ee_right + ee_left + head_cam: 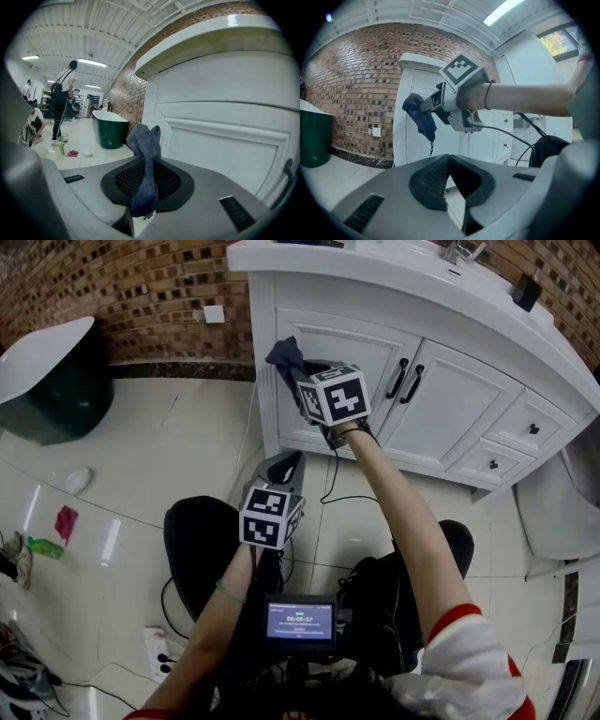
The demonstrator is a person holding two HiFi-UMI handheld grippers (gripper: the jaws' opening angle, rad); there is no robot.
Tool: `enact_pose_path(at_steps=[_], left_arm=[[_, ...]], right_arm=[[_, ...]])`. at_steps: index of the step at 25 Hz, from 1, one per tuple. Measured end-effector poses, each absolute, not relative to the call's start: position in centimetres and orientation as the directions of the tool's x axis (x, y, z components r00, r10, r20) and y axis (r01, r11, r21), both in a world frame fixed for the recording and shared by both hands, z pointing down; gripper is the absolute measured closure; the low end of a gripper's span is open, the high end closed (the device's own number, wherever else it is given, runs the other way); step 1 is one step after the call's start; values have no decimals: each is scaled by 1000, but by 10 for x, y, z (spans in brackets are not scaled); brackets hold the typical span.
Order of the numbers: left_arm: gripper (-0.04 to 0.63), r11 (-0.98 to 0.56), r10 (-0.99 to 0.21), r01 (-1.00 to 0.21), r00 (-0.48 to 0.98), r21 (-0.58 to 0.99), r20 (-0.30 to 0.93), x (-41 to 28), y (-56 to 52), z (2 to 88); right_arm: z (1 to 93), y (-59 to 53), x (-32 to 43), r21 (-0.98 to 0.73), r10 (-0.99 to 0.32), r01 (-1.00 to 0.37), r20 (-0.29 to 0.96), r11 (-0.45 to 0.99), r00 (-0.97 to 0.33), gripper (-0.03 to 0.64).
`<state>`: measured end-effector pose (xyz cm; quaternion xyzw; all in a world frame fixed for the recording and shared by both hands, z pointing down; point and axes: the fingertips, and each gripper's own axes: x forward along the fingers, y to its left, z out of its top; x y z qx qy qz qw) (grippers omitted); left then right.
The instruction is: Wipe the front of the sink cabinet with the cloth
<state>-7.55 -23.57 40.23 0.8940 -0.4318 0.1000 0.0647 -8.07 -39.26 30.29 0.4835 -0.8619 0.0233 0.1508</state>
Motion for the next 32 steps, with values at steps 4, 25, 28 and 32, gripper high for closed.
enact_pose_path(at_steps=[4, 25, 28, 32], left_arm=[[575, -617, -759, -786, 606, 35, 238, -78, -237, 406], [575, -644, -734, -765, 625, 21, 267, -62, -235, 417], [575, -644, -733, -764, 626, 24, 265, -58, -235, 417], [575, -647, -731, -762, 631, 30, 260, -55, -235, 418]], right_arm=[[321, -406, -82, 93, -824, -849, 315, 520, -470, 556], [336, -366, 107, 62, -933, -968, 288, 243, -216, 557], [337, -361, 109, 62, -932, -968, 289, 245, -217, 557], [344, -359, 69, 78, -908, -940, 297, 331, -295, 555]])
